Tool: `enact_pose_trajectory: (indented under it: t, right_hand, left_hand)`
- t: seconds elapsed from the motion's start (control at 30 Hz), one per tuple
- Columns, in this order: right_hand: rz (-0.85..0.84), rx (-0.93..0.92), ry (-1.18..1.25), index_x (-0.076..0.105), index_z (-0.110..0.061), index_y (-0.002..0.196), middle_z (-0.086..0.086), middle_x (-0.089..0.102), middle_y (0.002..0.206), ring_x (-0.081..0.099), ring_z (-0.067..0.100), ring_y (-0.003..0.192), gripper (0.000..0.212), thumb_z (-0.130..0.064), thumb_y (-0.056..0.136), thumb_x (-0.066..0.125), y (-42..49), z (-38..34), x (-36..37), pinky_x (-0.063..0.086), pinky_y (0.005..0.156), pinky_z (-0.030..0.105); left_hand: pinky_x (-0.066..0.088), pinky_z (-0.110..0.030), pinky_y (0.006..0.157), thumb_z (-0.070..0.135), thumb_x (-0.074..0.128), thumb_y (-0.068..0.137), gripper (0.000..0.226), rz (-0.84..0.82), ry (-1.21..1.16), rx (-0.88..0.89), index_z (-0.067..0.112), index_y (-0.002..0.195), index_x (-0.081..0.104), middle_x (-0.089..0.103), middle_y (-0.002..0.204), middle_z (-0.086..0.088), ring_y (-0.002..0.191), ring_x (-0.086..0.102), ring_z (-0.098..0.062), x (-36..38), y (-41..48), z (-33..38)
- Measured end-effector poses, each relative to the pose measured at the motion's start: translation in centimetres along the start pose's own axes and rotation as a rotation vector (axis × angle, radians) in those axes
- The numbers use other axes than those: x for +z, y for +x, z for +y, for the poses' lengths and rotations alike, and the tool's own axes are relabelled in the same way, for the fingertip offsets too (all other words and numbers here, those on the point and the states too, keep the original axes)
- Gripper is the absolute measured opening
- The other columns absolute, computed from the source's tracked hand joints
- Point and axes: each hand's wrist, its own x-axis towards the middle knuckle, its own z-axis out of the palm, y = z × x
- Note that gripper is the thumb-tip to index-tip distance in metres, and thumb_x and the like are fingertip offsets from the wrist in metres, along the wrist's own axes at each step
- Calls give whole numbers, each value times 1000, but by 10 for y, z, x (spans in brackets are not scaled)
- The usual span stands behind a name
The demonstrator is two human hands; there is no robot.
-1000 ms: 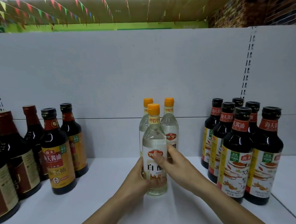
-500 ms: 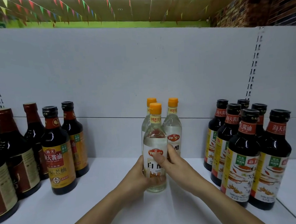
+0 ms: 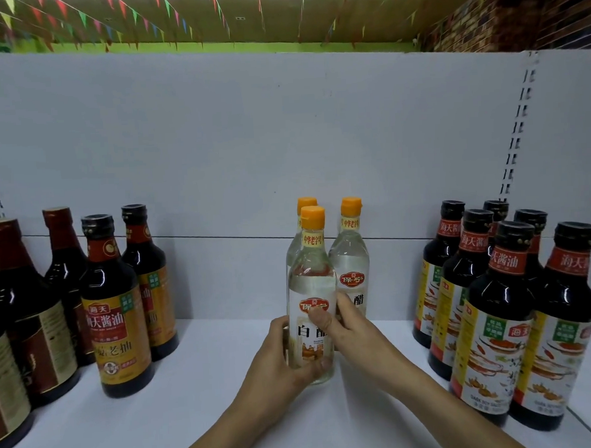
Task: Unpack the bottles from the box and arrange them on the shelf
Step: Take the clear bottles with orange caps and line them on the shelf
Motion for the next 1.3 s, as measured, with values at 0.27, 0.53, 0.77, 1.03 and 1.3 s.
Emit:
enact_pose_trajectory:
  t: [0.27, 0.53, 0.77, 1.03, 1.3]
  right_hand:
    - [129, 15, -13, 51, -42, 124, -14, 63, 129, 62, 6, 119, 36, -53, 92, 65, -3, 12, 9, 56, 100, 35]
    - [181, 11, -128, 47, -51, 125, -18, 61, 128, 61, 5, 119, 57, -64, 72, 65, 1, 31, 12, 54, 101, 41]
    - [172, 0, -167, 42, -54, 129, -19, 61, 131, 60, 5, 121, 61, -67, 73, 59, -1, 31, 13, 53, 103, 42]
    - [197, -51, -329, 34, -50, 138, -22, 55, 136, 58, 2, 123, 67, -71, 80, 59, -9, 28, 12, 54, 102, 39]
    - [355, -183, -456, 40, -33, 107, -14, 59, 108, 64, 3, 96, 27, -55, 98, 53, -20, 11, 9, 61, 80, 34]
  left_hand:
    - [58, -19, 89, 36, 88, 76, 68, 49, 65, 32, 41, 129, 45, 63, 123, 20, 107, 67, 2, 1, 3, -5]
    - [56, -14, 78, 27, 88, 78, 58, 90, 64, 52, 38, 119, 48, 68, 117, 19, 100, 68, 7, 3, 3, -6]
    - [58, -22, 85, 30, 86, 79, 55, 97, 84, 75, 39, 120, 51, 68, 120, 17, 104, 68, 3, 3, 5, -10]
    - [55, -12, 76, 32, 88, 76, 67, 83, 50, 69, 39, 129, 47, 63, 125, 13, 104, 67, 1, 1, 3, -8]
    - [58, -24, 93, 69, 77, 72, 78, 34, 9, 80, 50, 134, 33, 48, 139, 13, 126, 56, -7, -4, -3, -3]
